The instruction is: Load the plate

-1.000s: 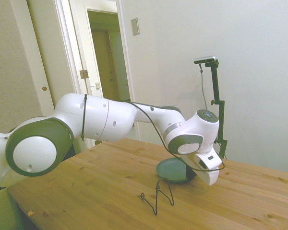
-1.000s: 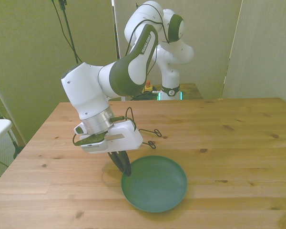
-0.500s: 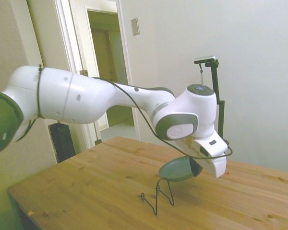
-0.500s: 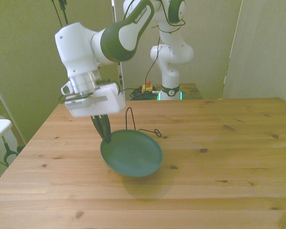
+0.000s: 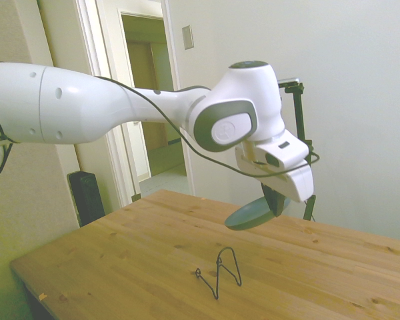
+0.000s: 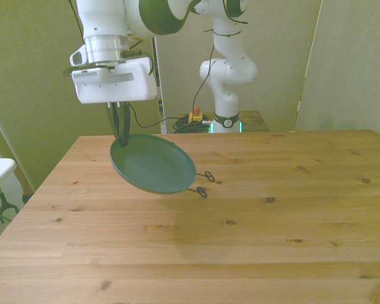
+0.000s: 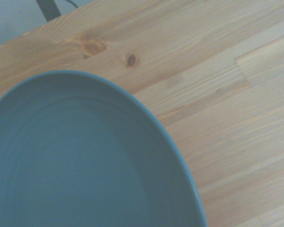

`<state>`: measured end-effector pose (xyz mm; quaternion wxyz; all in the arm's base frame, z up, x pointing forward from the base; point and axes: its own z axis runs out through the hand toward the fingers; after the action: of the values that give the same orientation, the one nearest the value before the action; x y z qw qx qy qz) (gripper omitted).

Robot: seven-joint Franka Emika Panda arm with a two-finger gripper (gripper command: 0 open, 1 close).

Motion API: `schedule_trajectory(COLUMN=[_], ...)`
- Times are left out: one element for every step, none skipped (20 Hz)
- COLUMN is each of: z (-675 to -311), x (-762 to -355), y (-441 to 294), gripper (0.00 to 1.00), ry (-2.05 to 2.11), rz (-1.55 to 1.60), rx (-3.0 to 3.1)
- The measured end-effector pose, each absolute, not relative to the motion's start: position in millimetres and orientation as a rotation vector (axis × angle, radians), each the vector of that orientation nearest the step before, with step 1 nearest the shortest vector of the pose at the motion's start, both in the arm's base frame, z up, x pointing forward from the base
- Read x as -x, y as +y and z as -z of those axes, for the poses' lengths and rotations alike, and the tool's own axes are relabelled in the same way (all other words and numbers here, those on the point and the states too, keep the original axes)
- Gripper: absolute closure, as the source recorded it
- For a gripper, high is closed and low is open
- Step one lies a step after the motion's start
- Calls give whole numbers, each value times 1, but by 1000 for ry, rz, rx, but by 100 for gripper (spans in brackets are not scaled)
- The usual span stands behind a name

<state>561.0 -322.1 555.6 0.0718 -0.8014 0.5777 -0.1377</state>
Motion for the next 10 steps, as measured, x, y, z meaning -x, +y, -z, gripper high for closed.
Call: schedule_trajectory(z=[-563, -570, -575, -579, -583, -586, -588, -591, -593, -594], x=[-562, -564, -566, -569, -571, -573, -574, -575, -574, -573], y=[-314, -305, -296, -287, -277, -269, -261, -253, -246, -237], gripper=[100, 100, 100, 100, 100, 100, 100, 100, 100, 100], ry=[1751, 1767, 1779, 1793, 1803, 1813, 1830, 1853, 1875, 1898], rz=[435, 454, 472, 490, 508, 526, 549, 569, 587, 603], rx=[2434, 2461, 2487, 2510, 2531, 2554, 2580, 2604, 2628, 2652])
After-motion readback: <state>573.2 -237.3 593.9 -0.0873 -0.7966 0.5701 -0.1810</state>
